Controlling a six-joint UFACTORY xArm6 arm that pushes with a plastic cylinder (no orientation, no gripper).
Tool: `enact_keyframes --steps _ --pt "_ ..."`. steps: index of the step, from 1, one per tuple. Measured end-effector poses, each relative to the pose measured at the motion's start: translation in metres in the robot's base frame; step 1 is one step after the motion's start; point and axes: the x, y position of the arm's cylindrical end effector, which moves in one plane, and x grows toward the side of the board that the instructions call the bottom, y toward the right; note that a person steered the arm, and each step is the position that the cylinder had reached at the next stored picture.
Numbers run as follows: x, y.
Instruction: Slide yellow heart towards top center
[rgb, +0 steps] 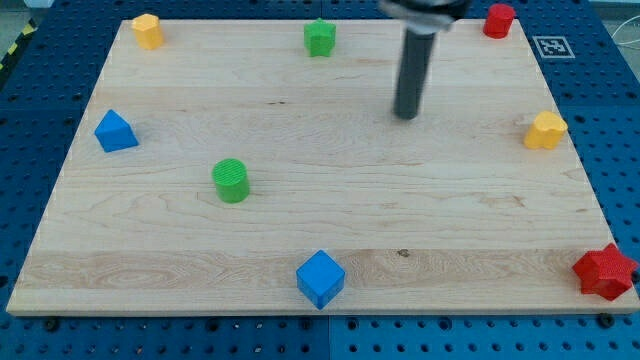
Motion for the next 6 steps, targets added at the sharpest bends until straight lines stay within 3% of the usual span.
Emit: enact_keyframes --steps 1,3,4,6 --pt "-0.022 0.082" --pt "0.01 0.211" --pt "0.029 0.204" --pt "0.079 0.12"
